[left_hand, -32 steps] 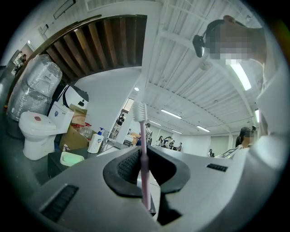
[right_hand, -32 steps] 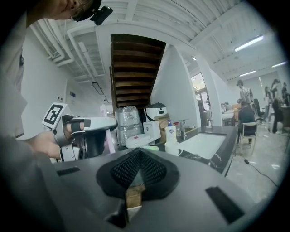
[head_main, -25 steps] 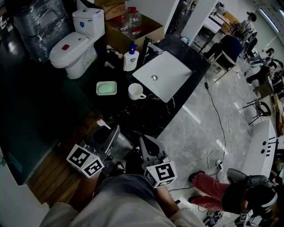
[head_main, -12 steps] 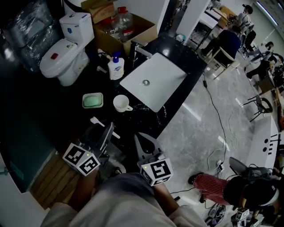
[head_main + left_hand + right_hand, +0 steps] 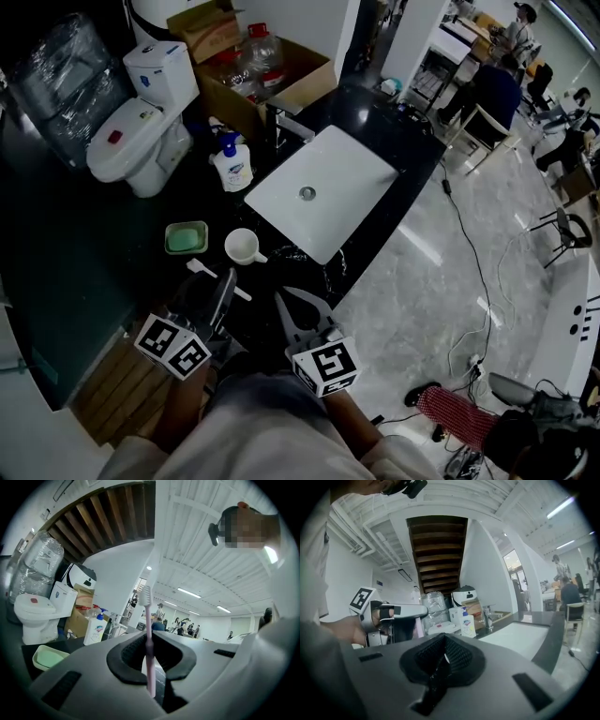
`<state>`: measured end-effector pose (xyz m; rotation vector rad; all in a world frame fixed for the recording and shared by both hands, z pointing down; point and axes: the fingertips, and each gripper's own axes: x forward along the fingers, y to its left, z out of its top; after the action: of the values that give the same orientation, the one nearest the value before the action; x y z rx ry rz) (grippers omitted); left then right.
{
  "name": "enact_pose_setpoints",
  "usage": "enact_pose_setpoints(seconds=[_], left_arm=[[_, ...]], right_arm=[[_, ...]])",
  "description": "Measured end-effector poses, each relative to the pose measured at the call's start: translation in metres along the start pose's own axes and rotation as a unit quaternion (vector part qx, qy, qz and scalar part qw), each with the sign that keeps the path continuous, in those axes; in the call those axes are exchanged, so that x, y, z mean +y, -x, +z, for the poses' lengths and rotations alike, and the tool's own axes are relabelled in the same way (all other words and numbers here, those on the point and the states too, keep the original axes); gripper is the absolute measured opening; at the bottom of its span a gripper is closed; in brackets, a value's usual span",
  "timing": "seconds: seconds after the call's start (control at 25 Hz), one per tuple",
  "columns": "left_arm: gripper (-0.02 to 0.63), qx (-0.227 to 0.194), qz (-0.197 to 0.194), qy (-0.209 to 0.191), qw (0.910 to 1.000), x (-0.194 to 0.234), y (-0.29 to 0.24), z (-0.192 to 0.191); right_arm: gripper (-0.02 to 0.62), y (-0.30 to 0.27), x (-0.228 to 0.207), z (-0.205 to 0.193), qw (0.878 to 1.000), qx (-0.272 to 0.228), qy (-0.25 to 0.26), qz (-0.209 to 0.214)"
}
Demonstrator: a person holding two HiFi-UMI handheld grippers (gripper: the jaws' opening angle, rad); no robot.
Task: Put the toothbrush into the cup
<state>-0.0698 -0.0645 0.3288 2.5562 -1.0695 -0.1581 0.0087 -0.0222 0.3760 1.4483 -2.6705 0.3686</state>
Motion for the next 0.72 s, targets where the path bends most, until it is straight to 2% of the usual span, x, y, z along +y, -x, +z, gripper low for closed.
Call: enact_pose_setpoints(seconds=[0.32,0.48,0.72], left_arm=[[0.040,-0.001,0.020,-0.019,0.9996,0.003,-0.012,0.001],[0.040,-0.003,0.029,-0.015,0.9995,0.013,-0.015,0.002],[0.040,-0.007,0.025,-0.018,0.9995,0.028,-0.030,0.007]], right_arm=[[0.006,-0.008,-0.013,-0.004,1.000,0.003,-0.012,0.023],[0.006,-0.011,-0.014,-0.008,0.999,0.014,-0.016,0.027],[0.006,-0.023,-0.015,-0.001,0.999,0.015,-0.006,0.029]])
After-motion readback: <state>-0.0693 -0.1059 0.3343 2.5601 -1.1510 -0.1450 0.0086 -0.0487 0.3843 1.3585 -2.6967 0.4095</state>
